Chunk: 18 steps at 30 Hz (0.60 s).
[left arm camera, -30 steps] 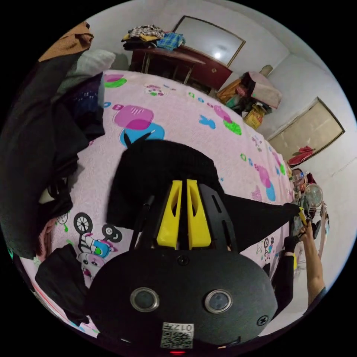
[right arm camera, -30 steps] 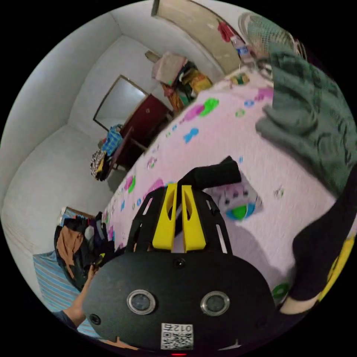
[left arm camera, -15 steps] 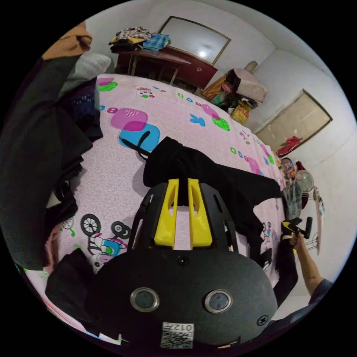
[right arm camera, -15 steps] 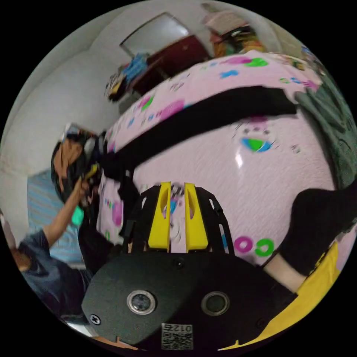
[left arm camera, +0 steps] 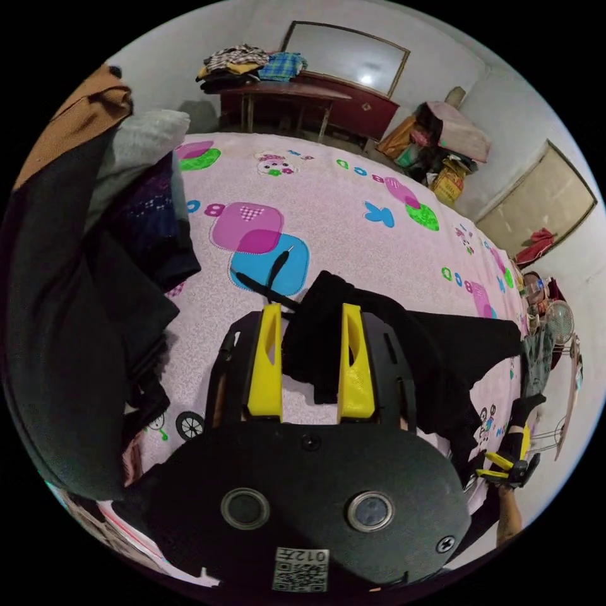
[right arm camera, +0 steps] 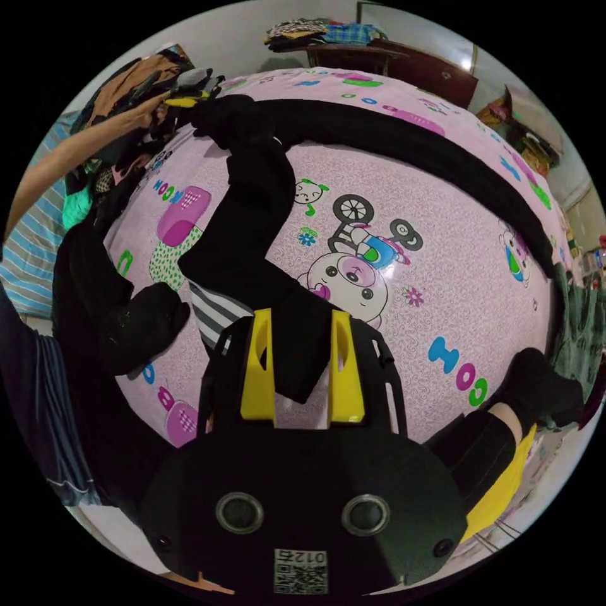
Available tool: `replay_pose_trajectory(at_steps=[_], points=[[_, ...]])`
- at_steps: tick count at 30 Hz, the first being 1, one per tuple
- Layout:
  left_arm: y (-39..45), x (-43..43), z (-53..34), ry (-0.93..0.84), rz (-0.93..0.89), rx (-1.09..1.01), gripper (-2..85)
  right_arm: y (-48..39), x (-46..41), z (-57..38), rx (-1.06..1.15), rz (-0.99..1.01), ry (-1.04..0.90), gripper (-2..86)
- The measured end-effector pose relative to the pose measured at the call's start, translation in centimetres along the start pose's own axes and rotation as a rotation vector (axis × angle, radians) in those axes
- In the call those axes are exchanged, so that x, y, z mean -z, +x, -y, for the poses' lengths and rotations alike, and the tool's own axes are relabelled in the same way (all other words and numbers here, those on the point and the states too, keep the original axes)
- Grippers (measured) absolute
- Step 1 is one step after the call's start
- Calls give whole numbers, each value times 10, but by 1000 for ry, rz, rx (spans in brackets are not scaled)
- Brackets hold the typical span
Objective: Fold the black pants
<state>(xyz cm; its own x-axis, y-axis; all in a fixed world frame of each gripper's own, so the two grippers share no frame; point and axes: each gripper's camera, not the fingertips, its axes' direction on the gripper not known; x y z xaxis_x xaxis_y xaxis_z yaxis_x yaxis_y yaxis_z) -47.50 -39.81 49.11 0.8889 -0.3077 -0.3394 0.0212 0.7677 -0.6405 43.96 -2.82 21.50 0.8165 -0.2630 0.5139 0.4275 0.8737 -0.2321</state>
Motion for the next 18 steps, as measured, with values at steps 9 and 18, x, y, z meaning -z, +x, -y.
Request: replay_pose_trajectory(at_steps=[9, 18], points=[[14, -36, 26, -179, -4, -68, 119, -28, 3, 13, -15, -67, 30, 96], [0, 20, 14, -1, -173, -114, 47, 4, 28, 36, -104, 13, 5, -9]])
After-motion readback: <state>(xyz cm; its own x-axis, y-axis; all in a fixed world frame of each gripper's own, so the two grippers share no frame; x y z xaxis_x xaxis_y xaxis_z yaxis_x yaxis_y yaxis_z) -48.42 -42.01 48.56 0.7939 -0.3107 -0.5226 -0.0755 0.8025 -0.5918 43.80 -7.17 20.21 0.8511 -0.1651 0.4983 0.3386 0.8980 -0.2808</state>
